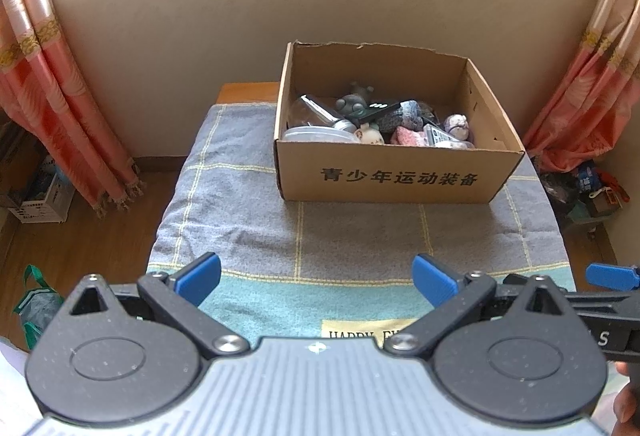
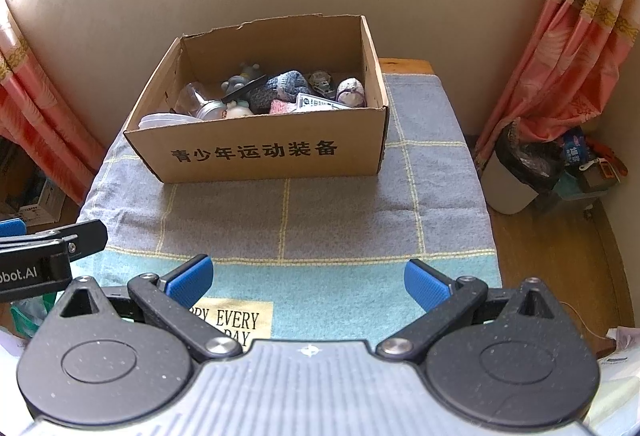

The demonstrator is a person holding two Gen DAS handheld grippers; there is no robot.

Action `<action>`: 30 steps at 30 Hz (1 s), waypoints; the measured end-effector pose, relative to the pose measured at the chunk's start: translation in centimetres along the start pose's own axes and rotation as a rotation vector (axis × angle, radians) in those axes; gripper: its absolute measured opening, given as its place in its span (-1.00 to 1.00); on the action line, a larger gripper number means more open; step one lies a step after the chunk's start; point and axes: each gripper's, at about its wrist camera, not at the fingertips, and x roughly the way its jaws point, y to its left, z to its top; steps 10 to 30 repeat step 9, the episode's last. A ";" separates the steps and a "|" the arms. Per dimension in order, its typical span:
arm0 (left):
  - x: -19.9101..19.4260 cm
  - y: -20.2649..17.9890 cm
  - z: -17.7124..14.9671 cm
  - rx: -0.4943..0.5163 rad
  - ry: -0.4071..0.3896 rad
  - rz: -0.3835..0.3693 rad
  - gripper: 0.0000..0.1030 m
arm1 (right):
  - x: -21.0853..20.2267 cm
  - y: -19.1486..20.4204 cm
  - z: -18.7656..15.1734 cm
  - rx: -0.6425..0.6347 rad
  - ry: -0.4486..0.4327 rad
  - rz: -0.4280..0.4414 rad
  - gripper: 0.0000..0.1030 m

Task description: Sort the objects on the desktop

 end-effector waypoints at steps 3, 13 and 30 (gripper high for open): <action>0.0 0.0 0.0 0.000 0.001 0.003 0.97 | 0.0 0.0 0.0 0.002 0.001 -0.001 1.00; -0.1 -0.1 0.1 0.004 0.000 0.003 0.97 | 0.0 0.1 0.0 -0.001 0.005 -0.002 1.00; -0.1 -0.1 0.1 0.004 0.000 0.003 0.97 | 0.0 0.1 0.0 -0.001 0.005 -0.002 1.00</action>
